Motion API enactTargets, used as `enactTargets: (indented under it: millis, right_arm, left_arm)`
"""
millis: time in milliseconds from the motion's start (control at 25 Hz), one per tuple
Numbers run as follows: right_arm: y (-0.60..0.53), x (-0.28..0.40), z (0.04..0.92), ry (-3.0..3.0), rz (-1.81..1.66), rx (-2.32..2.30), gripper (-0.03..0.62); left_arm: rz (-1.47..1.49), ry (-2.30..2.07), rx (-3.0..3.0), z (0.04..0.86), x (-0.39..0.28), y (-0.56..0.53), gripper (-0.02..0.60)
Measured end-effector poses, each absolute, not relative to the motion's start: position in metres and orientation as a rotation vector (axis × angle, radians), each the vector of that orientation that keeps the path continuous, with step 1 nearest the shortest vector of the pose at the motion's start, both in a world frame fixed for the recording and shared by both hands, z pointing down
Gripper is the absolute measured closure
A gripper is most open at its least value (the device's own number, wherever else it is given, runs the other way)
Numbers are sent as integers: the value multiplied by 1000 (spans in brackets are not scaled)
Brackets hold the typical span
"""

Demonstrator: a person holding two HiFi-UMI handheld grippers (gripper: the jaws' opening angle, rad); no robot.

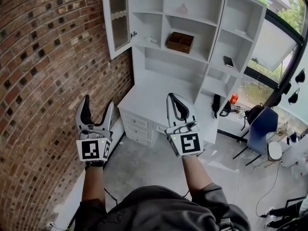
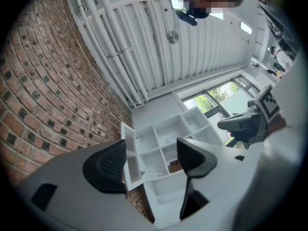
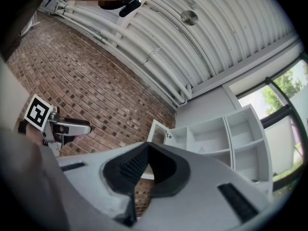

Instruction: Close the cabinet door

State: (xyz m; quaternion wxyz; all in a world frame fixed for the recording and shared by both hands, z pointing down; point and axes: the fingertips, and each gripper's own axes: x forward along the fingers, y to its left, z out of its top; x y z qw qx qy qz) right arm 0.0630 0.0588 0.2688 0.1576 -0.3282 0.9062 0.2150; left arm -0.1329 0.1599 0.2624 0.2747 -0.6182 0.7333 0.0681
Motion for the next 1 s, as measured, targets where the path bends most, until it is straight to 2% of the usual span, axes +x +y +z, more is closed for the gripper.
enactTargets:
  millis: [440, 1000]
  right_arm:
    - [34, 79, 282, 2622, 585, -873, 595]
    - [-29, 31, 289, 2626, 621, -914, 595]
  left_arm:
    - [132, 1998, -1631, 272, -107, 138, 264]
    - [173, 1958, -1652, 271, -159, 62, 265]
